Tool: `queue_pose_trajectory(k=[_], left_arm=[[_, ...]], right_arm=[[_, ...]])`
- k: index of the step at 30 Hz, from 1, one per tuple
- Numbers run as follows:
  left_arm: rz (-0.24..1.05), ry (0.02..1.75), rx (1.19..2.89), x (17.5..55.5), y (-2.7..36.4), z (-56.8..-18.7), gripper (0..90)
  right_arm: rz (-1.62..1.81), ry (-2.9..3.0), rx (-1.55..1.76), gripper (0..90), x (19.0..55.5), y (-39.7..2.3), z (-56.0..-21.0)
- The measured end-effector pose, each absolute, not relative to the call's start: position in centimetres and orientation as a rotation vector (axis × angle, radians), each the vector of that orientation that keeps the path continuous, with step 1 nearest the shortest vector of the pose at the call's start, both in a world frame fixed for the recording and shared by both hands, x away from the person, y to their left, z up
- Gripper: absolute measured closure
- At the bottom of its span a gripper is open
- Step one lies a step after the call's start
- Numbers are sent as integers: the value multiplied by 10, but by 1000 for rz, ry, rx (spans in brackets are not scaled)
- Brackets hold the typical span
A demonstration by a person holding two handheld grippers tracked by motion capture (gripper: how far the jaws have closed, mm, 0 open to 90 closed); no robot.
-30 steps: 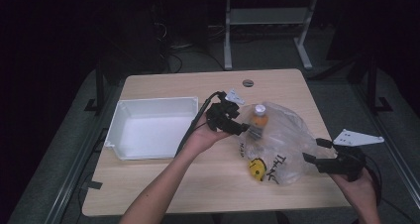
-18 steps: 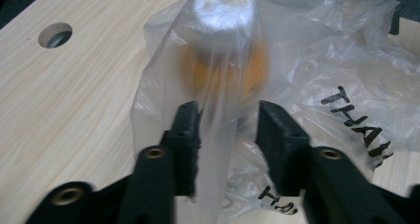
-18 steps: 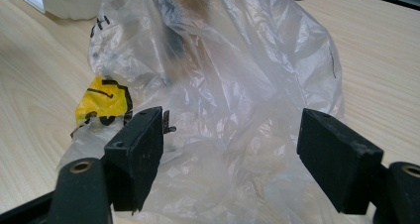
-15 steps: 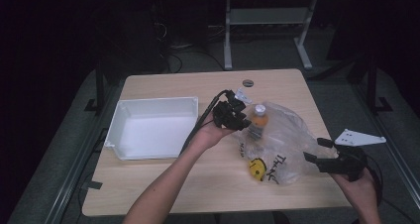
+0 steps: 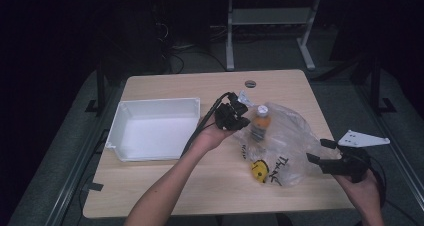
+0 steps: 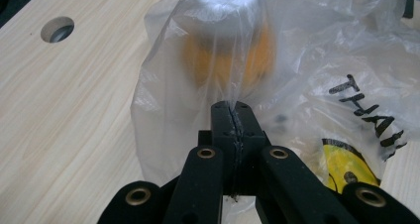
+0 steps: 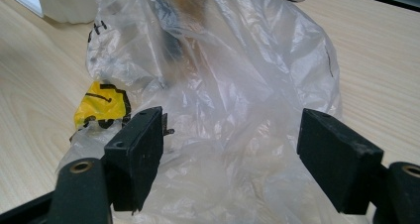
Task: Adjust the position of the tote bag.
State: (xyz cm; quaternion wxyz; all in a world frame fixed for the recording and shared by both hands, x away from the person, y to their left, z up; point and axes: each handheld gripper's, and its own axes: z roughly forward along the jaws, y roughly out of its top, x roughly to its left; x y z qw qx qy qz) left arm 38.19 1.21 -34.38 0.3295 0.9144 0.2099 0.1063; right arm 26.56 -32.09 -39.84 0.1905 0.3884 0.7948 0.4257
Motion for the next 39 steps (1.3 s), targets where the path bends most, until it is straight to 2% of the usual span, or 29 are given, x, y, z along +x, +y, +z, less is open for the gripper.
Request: queue_pose_trajectory(k=[39], left_arm=[[249, 689, 2449, 382, 57, -376, 899]], right_arm=[[1192, 2236, 1085, 255, 265, -318, -398]])
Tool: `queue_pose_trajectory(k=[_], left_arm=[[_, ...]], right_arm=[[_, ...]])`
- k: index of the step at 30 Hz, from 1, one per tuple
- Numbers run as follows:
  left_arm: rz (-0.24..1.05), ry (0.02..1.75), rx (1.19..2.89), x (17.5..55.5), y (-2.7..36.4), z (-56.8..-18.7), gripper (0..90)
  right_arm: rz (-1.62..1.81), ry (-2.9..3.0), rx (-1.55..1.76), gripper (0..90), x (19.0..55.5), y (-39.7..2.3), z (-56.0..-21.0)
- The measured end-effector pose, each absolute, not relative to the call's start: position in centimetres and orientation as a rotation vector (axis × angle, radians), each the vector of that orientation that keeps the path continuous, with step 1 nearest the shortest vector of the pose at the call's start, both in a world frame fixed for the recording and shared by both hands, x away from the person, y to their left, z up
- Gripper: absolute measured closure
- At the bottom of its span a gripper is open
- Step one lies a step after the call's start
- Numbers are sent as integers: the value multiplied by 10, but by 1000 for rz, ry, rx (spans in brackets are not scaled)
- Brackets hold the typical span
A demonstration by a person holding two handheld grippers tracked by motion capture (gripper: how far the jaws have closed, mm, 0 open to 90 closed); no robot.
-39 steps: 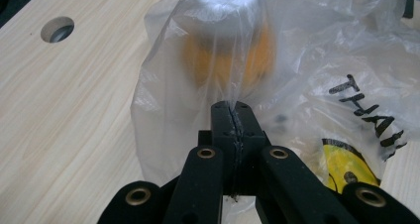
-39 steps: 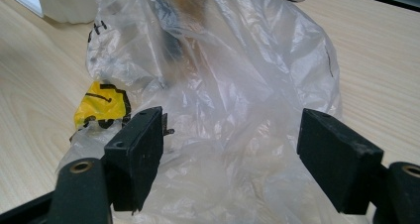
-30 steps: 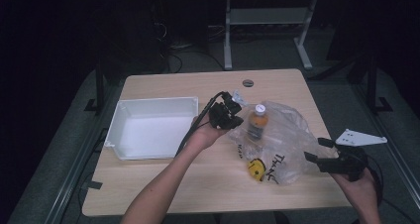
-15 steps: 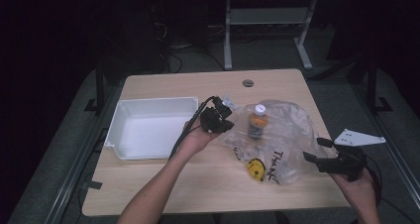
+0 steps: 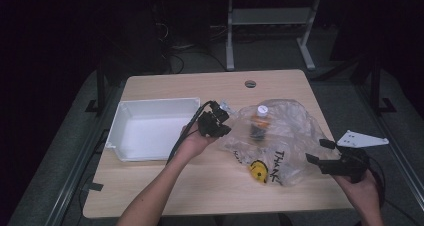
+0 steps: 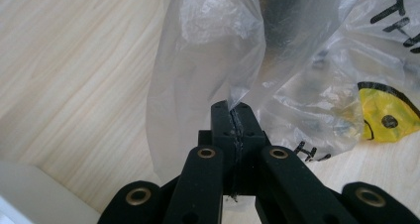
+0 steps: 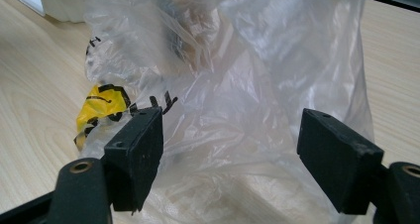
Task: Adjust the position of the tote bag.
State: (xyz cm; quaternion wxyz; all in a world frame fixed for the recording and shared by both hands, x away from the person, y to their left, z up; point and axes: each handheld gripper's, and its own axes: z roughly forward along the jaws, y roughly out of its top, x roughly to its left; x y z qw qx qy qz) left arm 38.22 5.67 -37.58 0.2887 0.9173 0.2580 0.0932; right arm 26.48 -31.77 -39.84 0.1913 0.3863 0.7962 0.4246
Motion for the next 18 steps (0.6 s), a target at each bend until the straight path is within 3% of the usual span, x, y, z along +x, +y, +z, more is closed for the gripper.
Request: queue_pose_trajectory(k=[18], left_arm=[[199, 746, 2491, 384, 69, -395, 899]], right_arm=[[1187, 2249, 1093, 255, 265, -319, -400]])
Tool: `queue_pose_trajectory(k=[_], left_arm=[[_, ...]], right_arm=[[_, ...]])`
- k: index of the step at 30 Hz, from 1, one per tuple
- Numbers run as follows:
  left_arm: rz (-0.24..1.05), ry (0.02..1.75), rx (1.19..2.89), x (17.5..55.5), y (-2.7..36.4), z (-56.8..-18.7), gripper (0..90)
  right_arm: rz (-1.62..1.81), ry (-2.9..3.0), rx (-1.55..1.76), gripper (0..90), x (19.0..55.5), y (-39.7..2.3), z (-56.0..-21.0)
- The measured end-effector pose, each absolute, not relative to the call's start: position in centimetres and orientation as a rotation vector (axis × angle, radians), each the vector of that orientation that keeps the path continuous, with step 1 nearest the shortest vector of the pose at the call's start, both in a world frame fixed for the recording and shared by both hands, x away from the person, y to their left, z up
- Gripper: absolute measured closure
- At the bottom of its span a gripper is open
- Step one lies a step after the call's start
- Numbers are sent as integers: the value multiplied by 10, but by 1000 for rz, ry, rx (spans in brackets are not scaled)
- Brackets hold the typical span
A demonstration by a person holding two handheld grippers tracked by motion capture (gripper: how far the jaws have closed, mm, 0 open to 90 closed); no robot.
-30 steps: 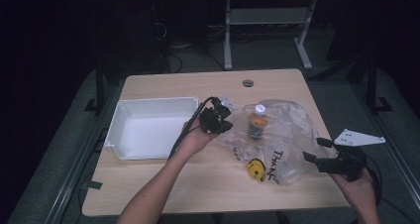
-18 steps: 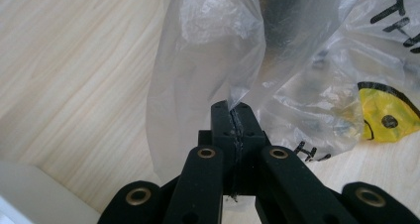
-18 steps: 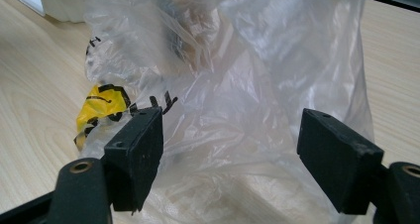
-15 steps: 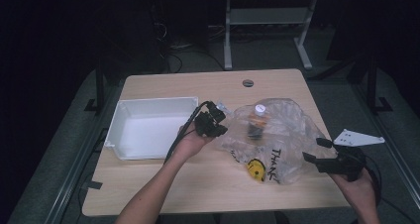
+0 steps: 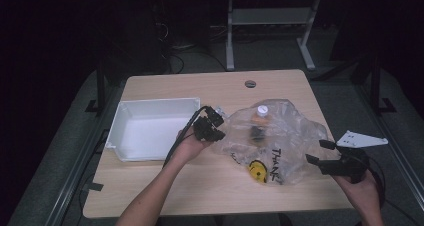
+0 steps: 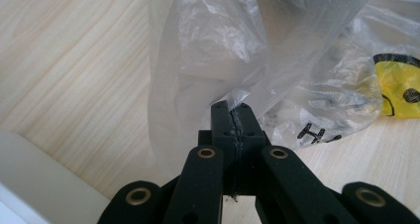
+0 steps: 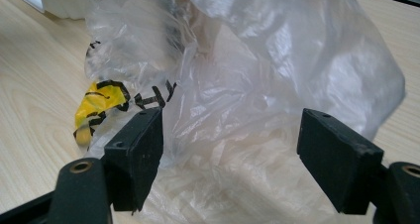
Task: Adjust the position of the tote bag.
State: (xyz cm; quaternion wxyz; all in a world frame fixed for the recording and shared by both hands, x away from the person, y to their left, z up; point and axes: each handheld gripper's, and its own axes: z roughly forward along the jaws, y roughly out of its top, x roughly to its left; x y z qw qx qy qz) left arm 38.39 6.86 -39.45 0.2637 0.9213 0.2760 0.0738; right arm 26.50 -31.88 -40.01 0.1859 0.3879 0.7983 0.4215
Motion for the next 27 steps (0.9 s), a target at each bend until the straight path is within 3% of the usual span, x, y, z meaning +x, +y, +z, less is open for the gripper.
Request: queue_pose_trajectory(k=[8, 27], left_arm=[[182, 748, 2497, 382, 71, -398, 888], [175, 712, 2422, 364, 92, -357, 698]], right_arm=[[1187, 2249, 1110, 256, 265, -322, -402], [1194, 2250, 1135, 256, 264, -327, -406]])
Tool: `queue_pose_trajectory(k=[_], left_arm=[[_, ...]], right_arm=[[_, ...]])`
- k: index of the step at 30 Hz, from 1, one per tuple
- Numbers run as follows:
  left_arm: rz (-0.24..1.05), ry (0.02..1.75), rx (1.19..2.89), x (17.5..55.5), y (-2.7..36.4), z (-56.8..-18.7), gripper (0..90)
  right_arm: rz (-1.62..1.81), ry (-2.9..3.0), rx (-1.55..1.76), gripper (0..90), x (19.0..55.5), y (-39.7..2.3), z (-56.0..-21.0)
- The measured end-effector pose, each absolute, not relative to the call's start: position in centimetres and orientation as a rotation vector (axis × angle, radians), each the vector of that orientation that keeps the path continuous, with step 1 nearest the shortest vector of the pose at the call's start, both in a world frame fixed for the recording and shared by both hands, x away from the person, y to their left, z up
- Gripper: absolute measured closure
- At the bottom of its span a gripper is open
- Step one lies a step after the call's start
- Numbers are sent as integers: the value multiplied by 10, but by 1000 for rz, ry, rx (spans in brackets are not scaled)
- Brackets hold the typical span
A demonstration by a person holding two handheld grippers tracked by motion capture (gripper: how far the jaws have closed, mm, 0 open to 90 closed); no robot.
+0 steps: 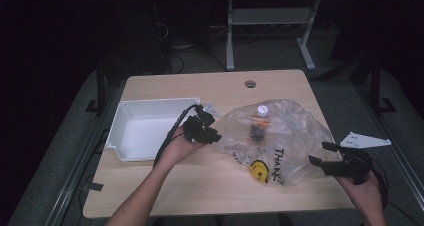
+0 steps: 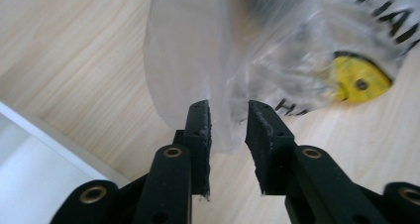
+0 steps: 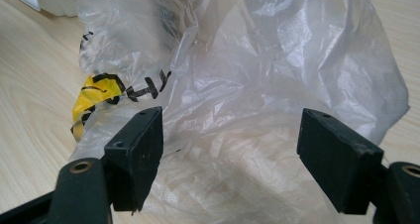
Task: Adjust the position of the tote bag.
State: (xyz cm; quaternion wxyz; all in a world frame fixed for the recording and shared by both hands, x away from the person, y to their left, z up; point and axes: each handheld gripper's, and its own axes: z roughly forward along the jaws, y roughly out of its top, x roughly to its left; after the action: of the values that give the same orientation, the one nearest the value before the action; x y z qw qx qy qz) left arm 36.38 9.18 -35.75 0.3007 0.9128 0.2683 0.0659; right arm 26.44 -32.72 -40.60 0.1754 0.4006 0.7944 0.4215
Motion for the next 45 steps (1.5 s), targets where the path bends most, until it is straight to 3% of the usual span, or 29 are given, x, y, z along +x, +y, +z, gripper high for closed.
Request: queue_pose_trajectory(k=[14, 24, 29, 33, 40, 41, 42, 45], left_arm=[[221, 617, 2404, 373, 63, -316, 567], [228, 556, 2414, 390, 29, -304, 420], [205, 544, 2446, 401, 13, -309, 401], [193, 549, 2478, 407, 5, -317, 434], [201, 537, 2510, 410, 0, -325, 676], [201, 542, 2507, 409, 1, -326, 771], [206, 528, 2512, 409, 2, -327, 812], [205, 526, 2518, 407, 6, -328, 870]], right_arm=[[1198, 2252, 1147, 255, 265, -329, -407], [1201, 2252, 1149, 255, 267, -331, -408], [1210, 2245, 1154, 255, 267, -334, -408], [1217, 2234, 1164, 255, 267, -337, -408], [1218, 2233, 1169, 255, 266, -339, -409], [1219, 2232, 1167, 255, 266, -339, -409], [1219, 2232, 1169, 255, 266, -339, -409], [1219, 2231, 1171, 255, 266, -339, -409]])
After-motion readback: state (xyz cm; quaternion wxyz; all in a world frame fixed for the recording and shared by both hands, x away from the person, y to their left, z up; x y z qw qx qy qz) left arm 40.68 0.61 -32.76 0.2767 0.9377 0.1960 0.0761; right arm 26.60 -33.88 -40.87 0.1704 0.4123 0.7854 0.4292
